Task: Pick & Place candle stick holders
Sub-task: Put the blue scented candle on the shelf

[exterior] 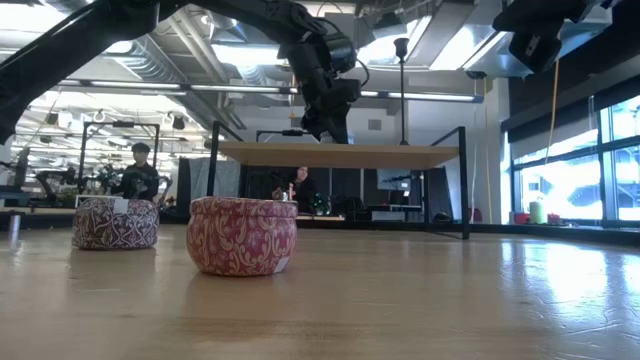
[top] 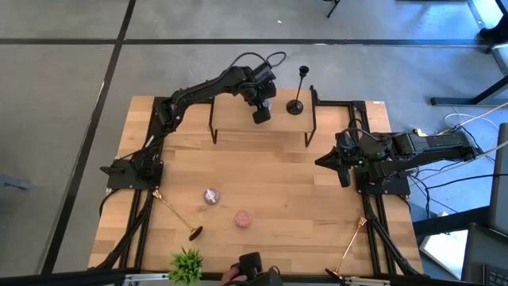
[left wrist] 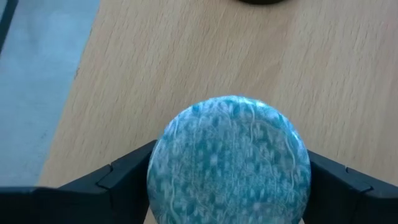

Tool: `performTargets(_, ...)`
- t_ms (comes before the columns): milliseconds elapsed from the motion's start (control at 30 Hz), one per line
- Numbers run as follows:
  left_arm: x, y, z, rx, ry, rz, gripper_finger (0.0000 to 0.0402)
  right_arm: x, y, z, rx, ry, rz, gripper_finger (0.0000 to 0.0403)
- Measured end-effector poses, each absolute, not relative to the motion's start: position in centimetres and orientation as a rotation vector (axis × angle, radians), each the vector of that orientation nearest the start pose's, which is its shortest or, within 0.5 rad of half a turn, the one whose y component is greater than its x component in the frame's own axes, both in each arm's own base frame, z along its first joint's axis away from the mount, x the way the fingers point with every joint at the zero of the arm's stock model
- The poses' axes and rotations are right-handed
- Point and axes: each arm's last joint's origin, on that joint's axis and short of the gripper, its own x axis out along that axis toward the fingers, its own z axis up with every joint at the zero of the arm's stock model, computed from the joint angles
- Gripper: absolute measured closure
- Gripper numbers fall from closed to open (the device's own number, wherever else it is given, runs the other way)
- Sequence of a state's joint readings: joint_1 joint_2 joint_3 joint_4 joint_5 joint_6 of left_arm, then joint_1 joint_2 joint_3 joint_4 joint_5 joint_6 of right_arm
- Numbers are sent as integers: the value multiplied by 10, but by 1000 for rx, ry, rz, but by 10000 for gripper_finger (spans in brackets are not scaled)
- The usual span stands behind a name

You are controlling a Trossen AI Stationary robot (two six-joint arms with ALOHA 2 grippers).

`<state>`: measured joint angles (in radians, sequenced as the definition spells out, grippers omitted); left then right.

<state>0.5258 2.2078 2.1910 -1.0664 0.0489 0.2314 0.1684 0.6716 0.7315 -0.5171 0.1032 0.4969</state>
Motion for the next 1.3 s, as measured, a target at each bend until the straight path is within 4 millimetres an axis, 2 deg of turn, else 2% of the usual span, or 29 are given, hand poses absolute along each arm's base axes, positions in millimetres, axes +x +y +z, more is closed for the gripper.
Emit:
performTargets(733, 404, 235, 287, -54, 1113, 378, 80, 139, 21, 300, 426, 460, -51, 385)
performTargets(1300, 403, 235, 287, -34, 1125, 343, 79, 140, 21, 299, 429, 463, -52, 385)
